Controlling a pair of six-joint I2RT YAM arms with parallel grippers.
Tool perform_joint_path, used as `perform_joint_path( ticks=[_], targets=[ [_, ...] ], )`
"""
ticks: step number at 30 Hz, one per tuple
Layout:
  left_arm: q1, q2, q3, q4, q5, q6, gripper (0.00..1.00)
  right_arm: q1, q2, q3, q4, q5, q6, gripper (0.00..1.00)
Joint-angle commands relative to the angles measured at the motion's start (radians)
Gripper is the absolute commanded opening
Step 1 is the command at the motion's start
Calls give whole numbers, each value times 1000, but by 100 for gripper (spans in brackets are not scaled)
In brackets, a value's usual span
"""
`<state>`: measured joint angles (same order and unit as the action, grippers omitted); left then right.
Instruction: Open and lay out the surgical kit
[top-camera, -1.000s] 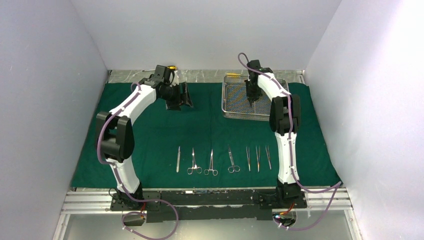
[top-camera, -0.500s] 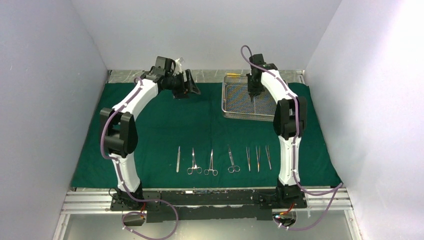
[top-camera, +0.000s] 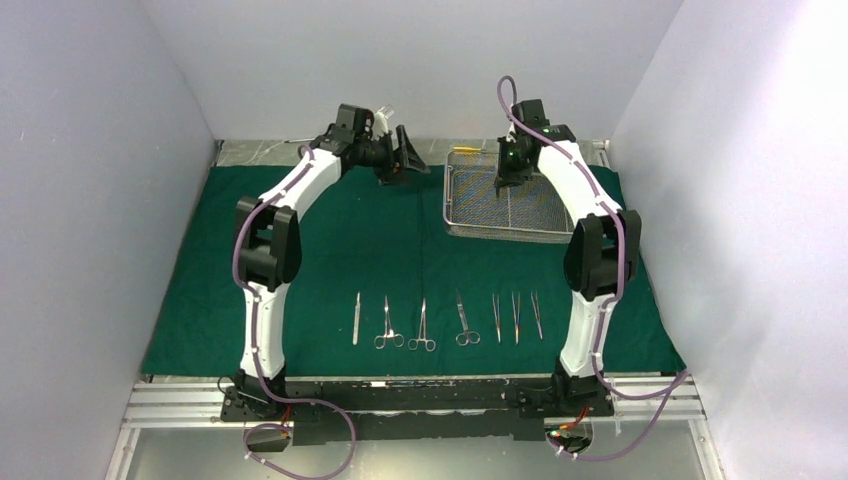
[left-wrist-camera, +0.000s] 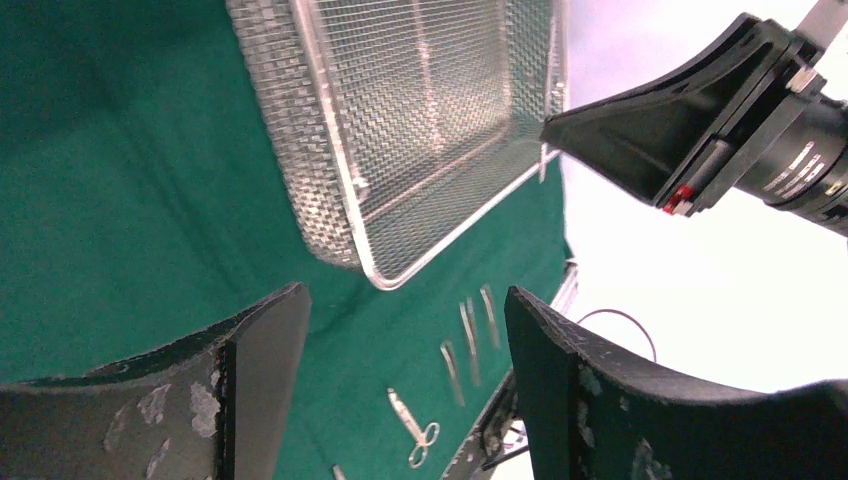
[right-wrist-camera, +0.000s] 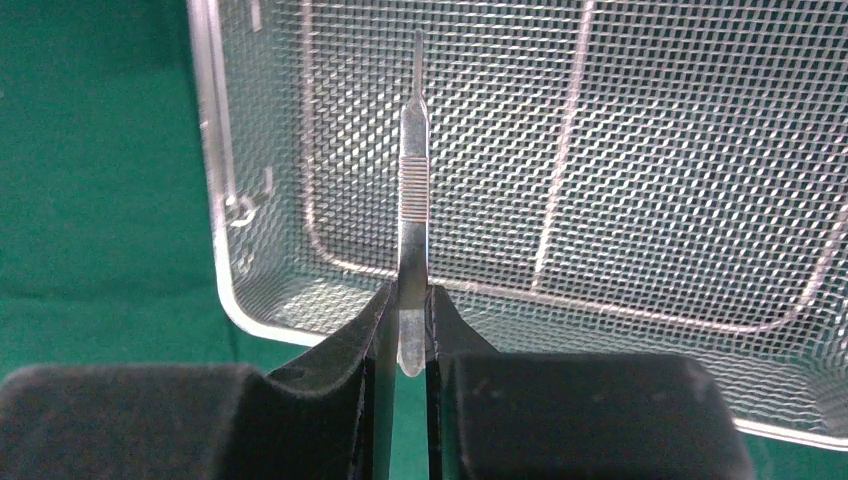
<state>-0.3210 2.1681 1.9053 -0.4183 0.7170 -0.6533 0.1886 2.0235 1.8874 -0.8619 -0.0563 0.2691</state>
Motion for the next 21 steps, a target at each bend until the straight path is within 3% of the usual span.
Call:
perform_joint_path(
  ticks=[1,6,14,18,21],
  targets=[
    [-31,34,76,108,104,-84,77,24,-125,-58,49,-115,47,16],
    [-60,102,133,192,202,-136,81,83,-200,-130,82,-157,86,16],
    [-78,114,105,188,214,-167,80,200,-198,-146,118,-168,136,16],
    [-78,98,73,142,214,-152,68,230,-177,-138,136,-170,148,15],
    [-78,90,50,137,222,-160,50,243,-161,-125,142,-175,147,15]
  ],
)
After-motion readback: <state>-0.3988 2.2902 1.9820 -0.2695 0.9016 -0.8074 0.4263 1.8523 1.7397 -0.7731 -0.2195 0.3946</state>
